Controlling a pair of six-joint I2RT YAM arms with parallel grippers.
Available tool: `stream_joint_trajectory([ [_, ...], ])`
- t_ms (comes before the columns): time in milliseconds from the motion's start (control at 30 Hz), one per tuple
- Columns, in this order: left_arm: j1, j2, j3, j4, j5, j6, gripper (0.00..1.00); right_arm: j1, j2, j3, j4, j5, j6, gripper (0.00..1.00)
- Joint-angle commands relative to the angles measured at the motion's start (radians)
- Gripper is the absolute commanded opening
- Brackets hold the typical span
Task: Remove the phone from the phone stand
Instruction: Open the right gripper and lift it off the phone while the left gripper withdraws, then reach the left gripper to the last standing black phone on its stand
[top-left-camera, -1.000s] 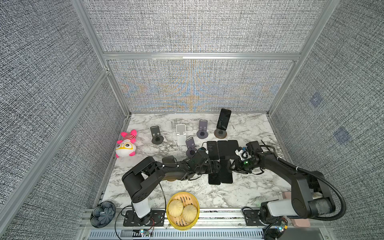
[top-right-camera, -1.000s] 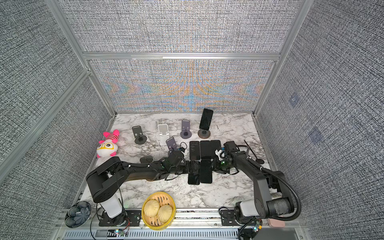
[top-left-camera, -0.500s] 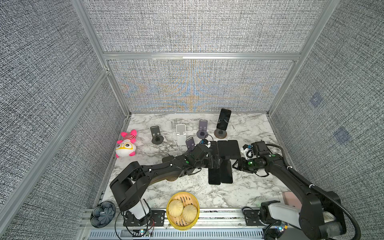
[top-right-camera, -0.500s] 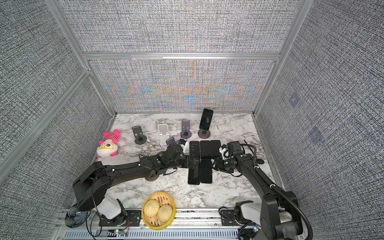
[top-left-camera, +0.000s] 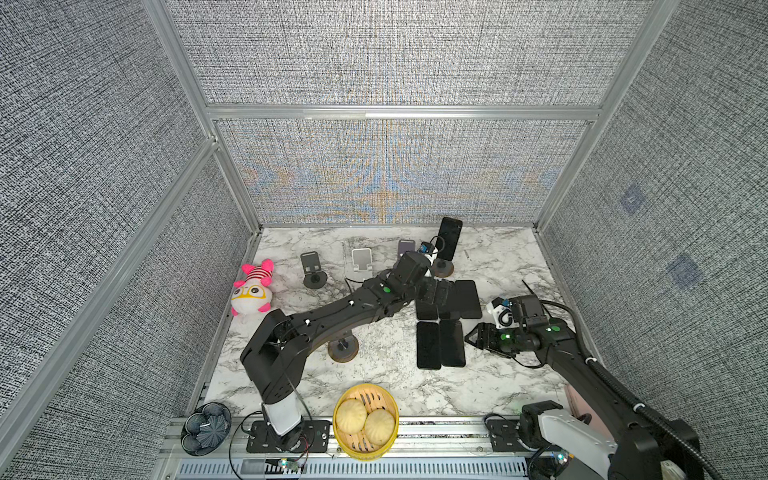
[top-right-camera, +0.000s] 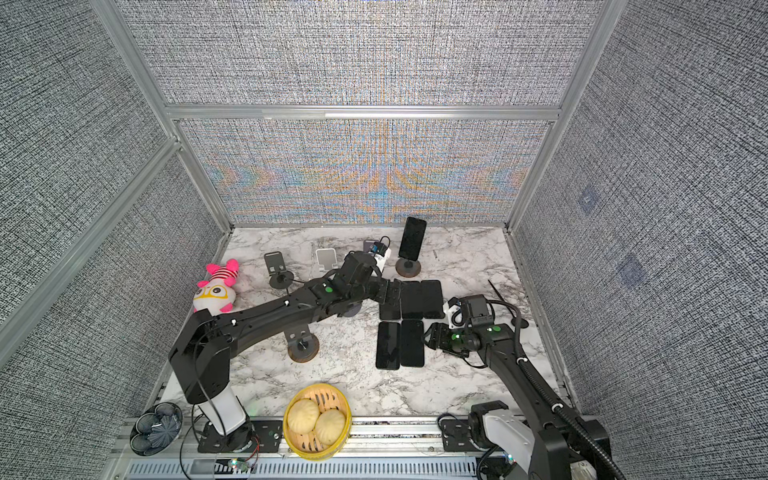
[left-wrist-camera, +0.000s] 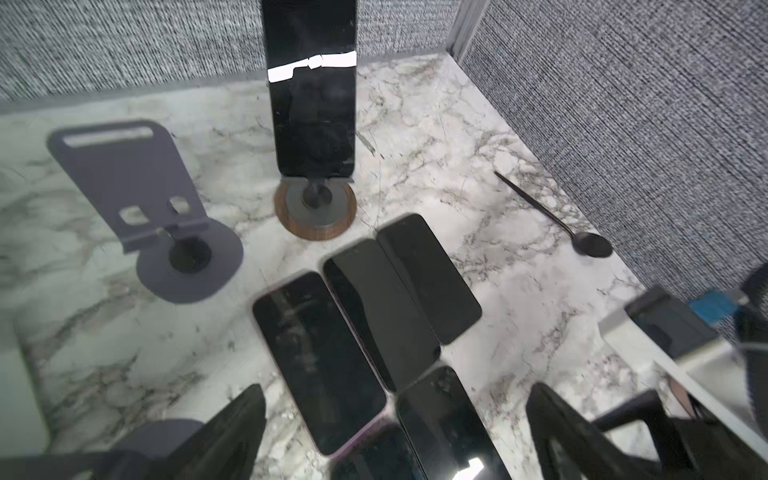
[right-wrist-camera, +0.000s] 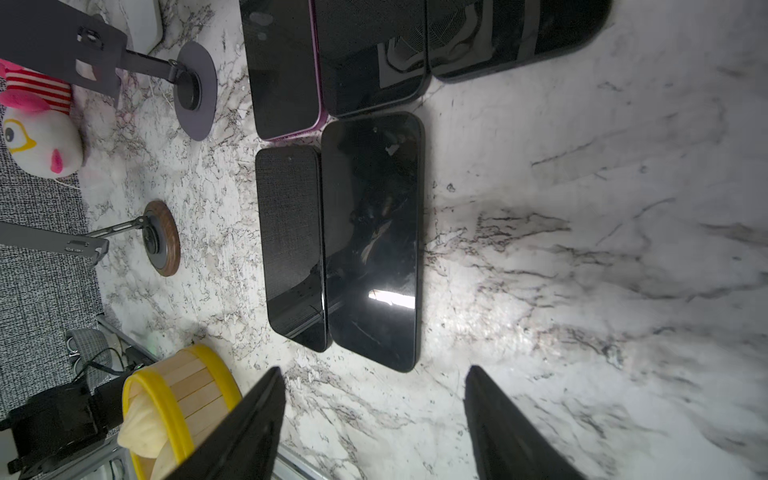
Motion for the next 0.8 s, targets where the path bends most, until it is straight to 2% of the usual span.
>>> stream_joint_trajectory([
  [0, 0.033, 0.06, 0.09, -0.05, 0.014, 0.092, 0.99, 0.009, -0.01, -0.007, 0.014, -0.008, 0.031, 0.73],
  [233, 0.105, 0.223, 0.34, -0.146, 0.044, 0.153, 0.99, 0.033, -0.024, -0.009, 0.002, 0.028, 0.036, 0.84],
  [367, 0.129, 0.317, 0.449, -0.151, 0.059, 0.199, 0.99, 0.032, -0.044, -0.007, -0.009, 0.01, 0.031, 0.91],
  [500, 0.156, 0.4, 0.53, -0.108, 0.086, 0.232, 0.99, 0.033, -0.078, -0.011, -0.03, -0.006, 0.025, 0.93],
  [600, 0.163, 0.457, 0.569, -0.045, 0.065, 0.26, 0.99, 0.032, -0.099, -0.036, -0.032, -0.001, 0.025, 0.93],
  [767, 0.163, 0.578, 0.722, -0.076, 0.039, 0.275, 0.99, 0.034, -0.111, -0.058, -0.024, -0.007, 0.031, 0.93],
])
